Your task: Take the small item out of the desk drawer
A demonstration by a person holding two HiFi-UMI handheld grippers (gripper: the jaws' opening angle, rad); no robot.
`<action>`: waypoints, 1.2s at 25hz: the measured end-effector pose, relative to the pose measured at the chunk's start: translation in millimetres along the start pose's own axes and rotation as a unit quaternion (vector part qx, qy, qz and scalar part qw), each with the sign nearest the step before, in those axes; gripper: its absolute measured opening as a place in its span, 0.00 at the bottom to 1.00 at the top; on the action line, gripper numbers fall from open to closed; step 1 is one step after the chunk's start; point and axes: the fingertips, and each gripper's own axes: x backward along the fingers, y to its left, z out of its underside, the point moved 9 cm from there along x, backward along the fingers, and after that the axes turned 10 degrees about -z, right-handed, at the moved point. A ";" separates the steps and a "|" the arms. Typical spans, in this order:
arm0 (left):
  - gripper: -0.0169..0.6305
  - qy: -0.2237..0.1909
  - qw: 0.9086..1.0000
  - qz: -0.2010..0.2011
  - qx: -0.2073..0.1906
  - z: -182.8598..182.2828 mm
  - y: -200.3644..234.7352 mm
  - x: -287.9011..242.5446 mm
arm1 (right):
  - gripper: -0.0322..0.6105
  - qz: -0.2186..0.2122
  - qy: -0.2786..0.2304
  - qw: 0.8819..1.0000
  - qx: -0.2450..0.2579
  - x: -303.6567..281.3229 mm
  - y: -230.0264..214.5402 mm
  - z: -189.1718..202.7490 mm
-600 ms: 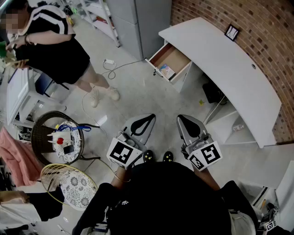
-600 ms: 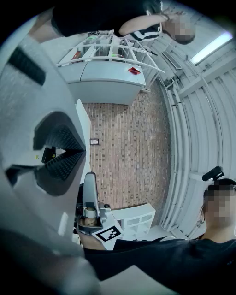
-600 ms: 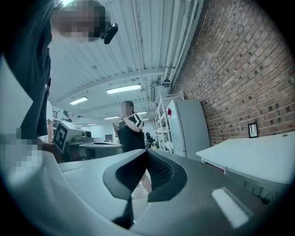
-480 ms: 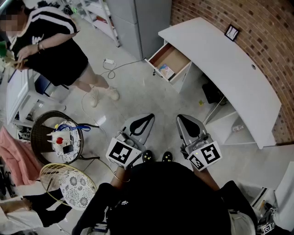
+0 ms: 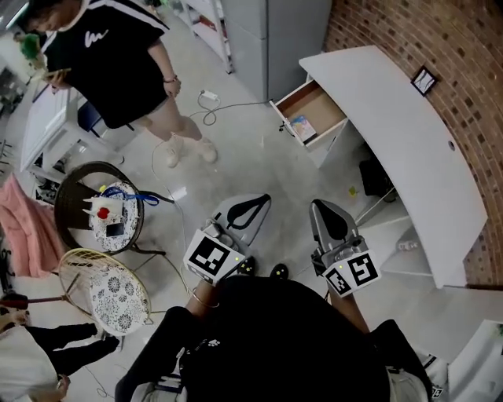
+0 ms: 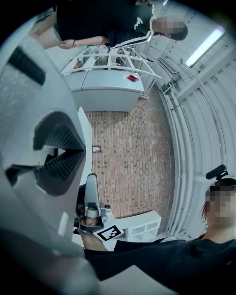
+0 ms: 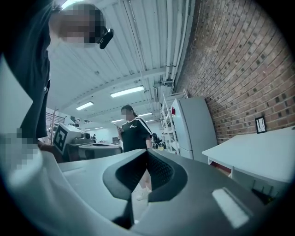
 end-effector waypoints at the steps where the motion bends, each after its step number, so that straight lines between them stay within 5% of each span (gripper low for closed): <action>1: 0.01 0.001 1.000 -0.006 -0.001 0.1 -1.4 0.8 | 0.06 -0.007 0.001 1.000 -0.001 0.1 -1.0 0.7; 10: 0.01 0.015 0.998 -0.053 0.002 6.2 -19.9 12.1 | 0.06 -0.049 0.011 0.999 -0.018 9.4 -9.5 12.2; 18: 0.01 0.027 0.998 -0.065 0.004 10.7 -25.2 12.1 | 0.06 -0.044 0.015 0.999 -0.025 19.5 -15.5 16.5; 30: 0.01 0.012 1.000 -0.004 -0.002 10.5 17.8 -38.0 | 0.06 0.006 0.011 1.000 -0.016 -4.9 -43.3 10.7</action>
